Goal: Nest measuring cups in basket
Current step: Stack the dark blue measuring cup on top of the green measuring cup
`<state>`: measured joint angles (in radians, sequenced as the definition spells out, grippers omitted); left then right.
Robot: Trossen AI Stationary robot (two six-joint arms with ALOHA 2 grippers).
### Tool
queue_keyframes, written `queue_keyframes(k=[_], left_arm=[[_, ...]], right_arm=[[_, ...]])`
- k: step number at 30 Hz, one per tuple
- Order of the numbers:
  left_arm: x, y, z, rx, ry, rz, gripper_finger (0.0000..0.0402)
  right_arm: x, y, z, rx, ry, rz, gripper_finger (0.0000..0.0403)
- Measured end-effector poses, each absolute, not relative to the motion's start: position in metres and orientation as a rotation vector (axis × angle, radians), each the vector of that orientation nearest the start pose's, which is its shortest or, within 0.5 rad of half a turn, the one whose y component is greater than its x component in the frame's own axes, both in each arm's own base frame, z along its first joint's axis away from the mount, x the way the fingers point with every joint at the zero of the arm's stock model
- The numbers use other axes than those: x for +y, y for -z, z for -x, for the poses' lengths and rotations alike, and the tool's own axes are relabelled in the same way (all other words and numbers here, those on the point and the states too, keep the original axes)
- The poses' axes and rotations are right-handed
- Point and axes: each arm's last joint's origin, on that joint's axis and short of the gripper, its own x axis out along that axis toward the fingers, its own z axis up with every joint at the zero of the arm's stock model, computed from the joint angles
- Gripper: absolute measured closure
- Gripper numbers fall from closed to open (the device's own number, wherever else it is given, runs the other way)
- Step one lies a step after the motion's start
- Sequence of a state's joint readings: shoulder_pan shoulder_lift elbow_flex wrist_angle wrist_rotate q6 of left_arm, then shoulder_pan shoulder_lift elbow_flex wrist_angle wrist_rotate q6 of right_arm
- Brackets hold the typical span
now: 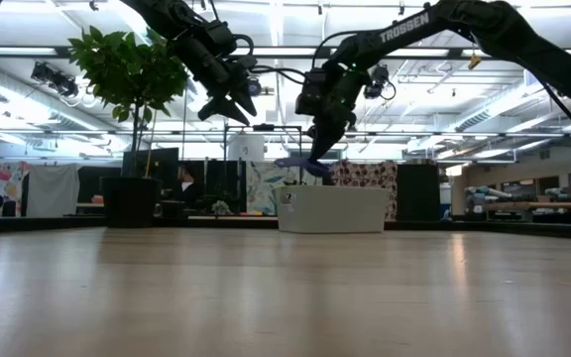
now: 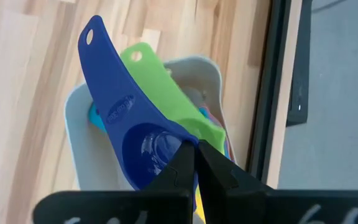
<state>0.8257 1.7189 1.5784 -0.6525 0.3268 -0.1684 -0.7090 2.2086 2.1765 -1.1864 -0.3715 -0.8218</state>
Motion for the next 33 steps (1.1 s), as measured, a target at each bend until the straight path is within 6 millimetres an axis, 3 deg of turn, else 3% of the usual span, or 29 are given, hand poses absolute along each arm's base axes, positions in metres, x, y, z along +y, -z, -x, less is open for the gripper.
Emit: queue_keyframes(k=[8, 19, 33], left_arm=[[0.270, -0.322, -0.263, 0.632, -0.522, 0.602, 0.0260], [0.270, -0.322, -0.263, 0.628, -0.522, 0.599, 0.0260], [0.272, -0.325, -0.264, 0.590, -0.530, 0.605, 0.0260]], right_arm=[[-0.297, -0.269, -0.356, 0.998, -0.141, 0.131, 0.0394], [-0.311, -0.250, -0.345, 0.996, -0.129, 0.082, 0.0394], [-0.313, -0.232, -0.343, 0.964, -0.159, 0.054, 0.0394]])
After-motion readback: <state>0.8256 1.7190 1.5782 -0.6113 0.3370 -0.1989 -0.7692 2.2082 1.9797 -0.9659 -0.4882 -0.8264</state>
